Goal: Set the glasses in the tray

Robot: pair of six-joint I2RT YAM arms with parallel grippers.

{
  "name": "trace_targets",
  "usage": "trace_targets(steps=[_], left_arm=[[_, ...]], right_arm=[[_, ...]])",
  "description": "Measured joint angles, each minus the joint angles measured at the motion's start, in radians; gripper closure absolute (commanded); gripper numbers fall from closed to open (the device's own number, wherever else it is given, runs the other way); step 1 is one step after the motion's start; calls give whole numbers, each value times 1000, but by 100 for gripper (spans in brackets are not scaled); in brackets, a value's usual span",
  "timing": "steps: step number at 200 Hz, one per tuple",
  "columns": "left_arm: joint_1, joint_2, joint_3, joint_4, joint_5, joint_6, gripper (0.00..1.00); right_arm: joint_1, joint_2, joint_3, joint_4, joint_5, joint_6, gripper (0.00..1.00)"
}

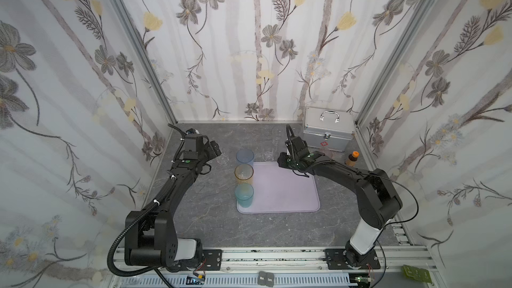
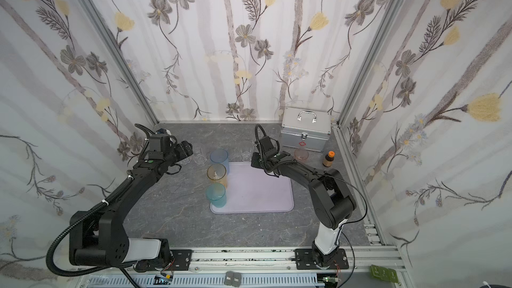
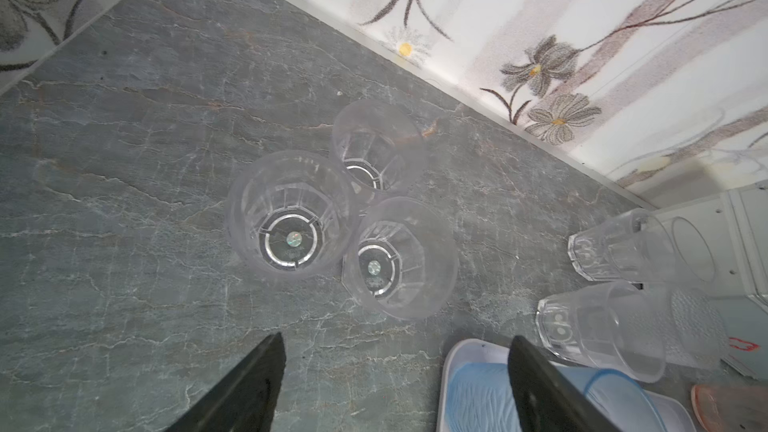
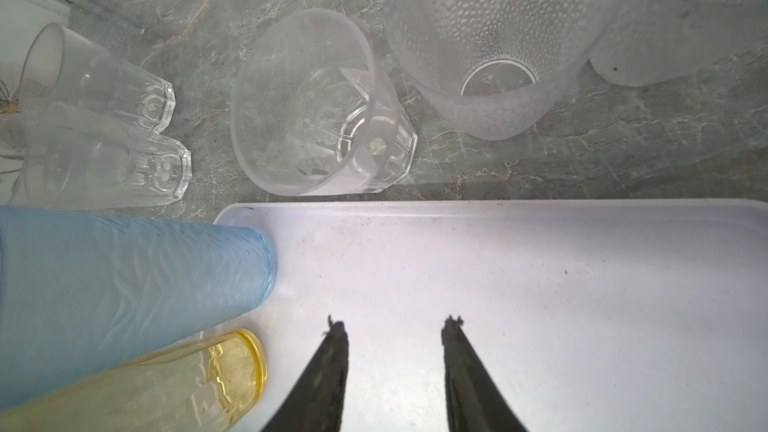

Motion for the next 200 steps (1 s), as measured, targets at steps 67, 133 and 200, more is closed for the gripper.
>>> trace_targets(steps=[67,133,200], left_arm=[[-130,-102,5,-4,-53,-14,12],[-338,-85,72,-5,-130,-29,9],[-422,-40,85,-13,-190,-12,6]], right_arm=[[-137,-176,-220,-17,10,-16,60],[-302,-365,-284,-78,46,-82,58],[-312,-339,-369,-90,19,-93,57]])
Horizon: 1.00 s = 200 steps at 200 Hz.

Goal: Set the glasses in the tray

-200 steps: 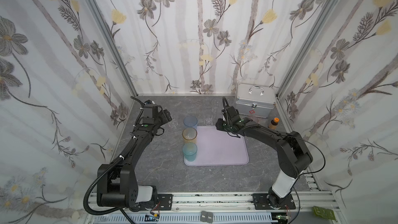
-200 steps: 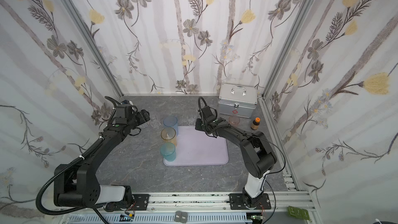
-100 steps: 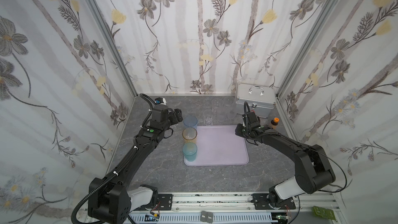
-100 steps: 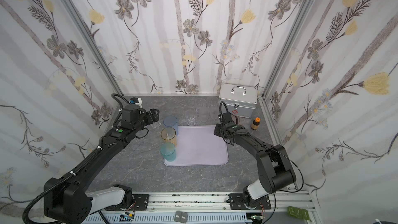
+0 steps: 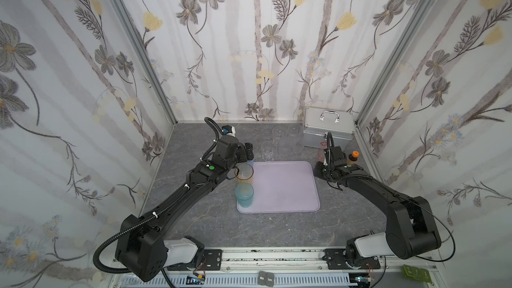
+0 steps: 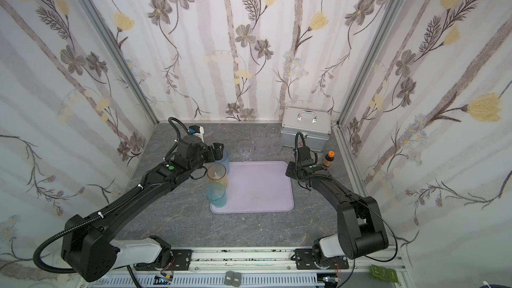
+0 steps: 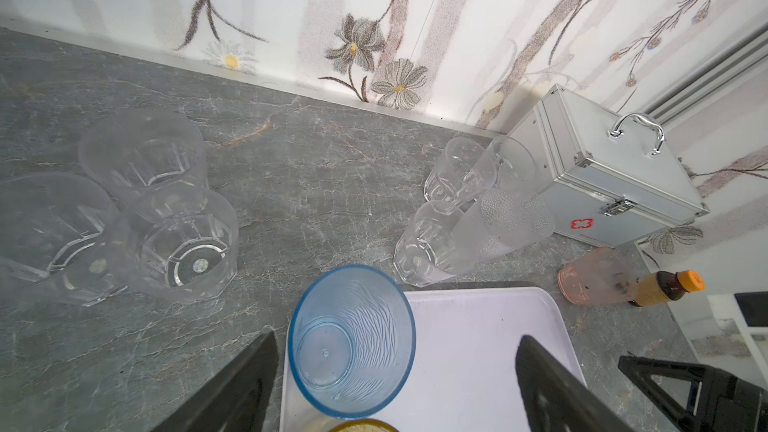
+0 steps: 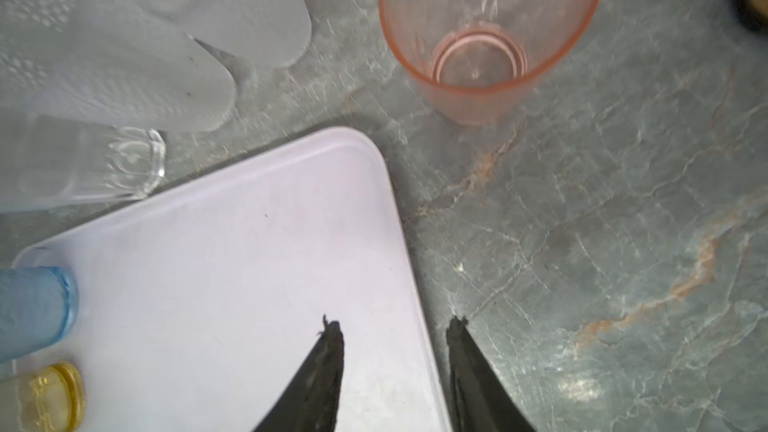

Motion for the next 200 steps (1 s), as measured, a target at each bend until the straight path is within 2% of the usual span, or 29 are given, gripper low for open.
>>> trace_targets(steps=[42,97,200], left_arm=[[6,-3,-19,0,-19,25,4],[62,-21,-65,0,-17,29,3],[228,-145,-227,0,40,27,3]], right_arm=[[8,100,-31,49,-47,18,56],[20,148,-27,84,-61,26,56],[154,141,224,-26,59,6,56]])
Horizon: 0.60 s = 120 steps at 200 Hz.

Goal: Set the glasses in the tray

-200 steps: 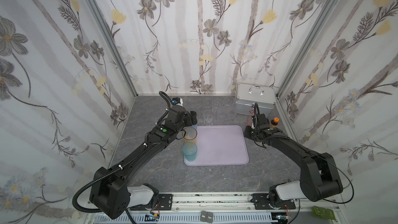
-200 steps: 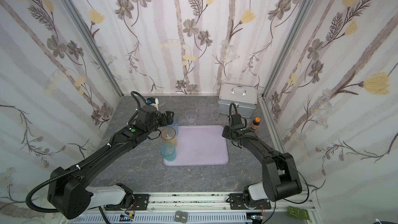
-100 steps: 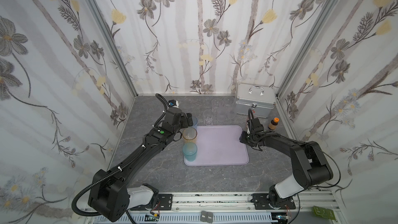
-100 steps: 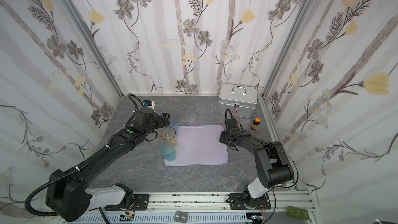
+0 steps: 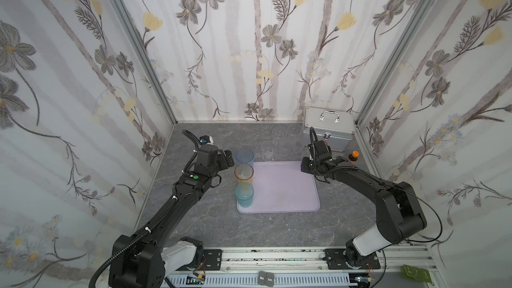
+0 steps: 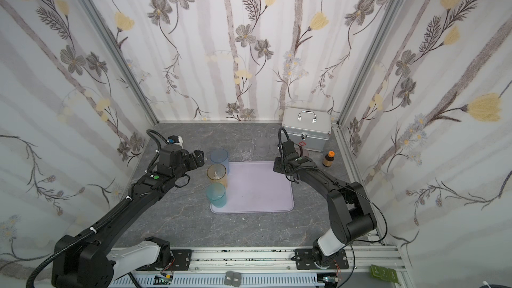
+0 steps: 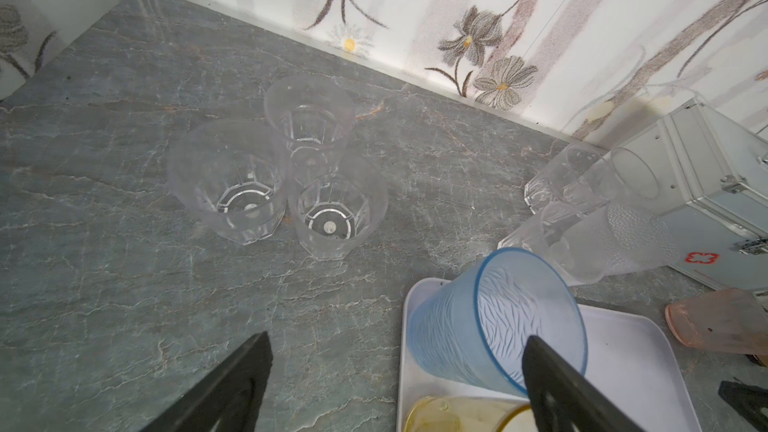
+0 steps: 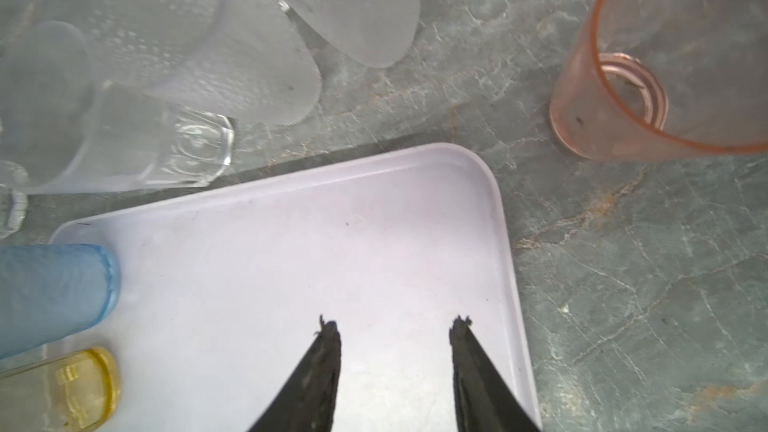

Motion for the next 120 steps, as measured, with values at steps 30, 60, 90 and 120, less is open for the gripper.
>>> trace_targets(steps=[30,60,90,120], left_arm=[[10,-9,-42,0,9,-5,3],[28,-22,-70,-1,13,-7,3],[44,-34,-82,-1,14,-8,3],[64,-39,-87,-1,17,-10,2]], right_arm=[[31,18,99,-28,11,0,56],[64,60,198,-51,22,0,55],[74,82,248,-74,29,0,55],[75,87,252,-85,30,0,55]])
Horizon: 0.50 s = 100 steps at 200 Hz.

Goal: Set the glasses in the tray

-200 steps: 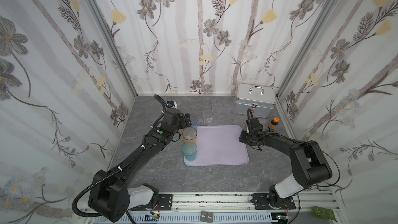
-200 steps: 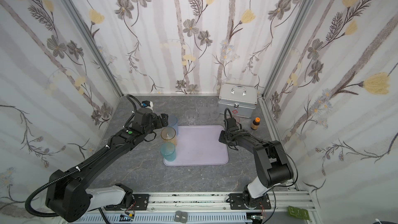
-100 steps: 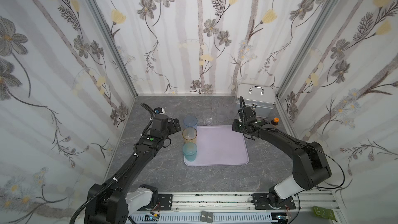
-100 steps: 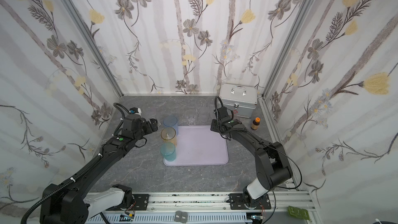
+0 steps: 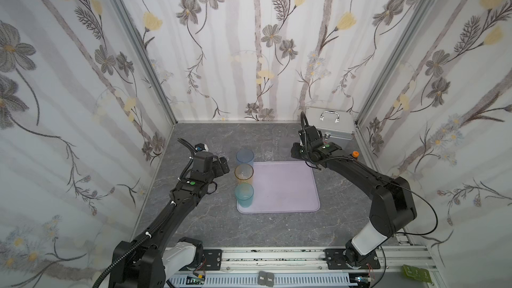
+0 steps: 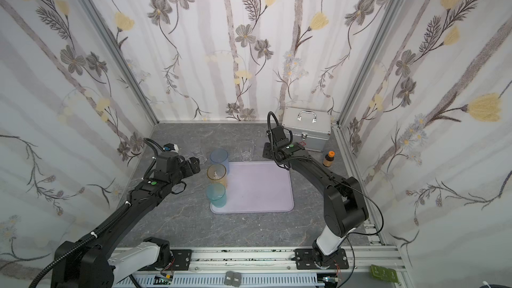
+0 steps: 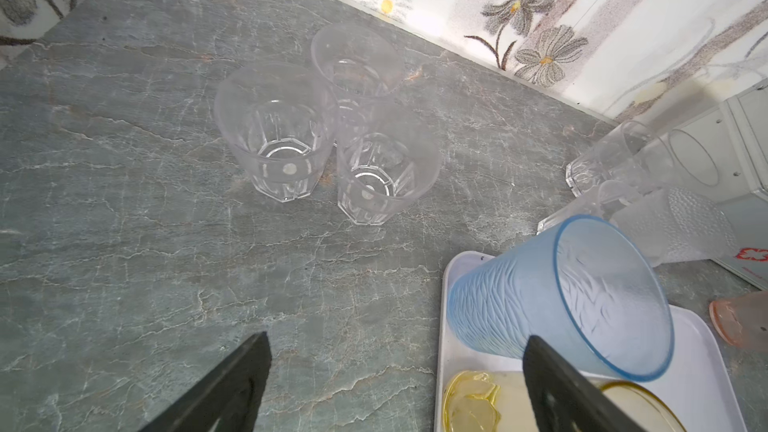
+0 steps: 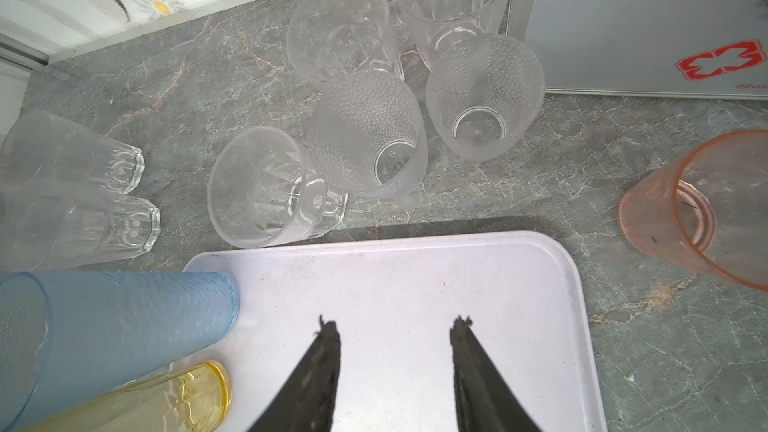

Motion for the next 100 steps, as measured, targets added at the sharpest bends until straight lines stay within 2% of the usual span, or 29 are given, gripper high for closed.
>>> trace_targets(steps=[100], left_arm=[[142,108,60,1,55,-50,4]], right_arm=[[76,55,19,7,-20,27,55]])
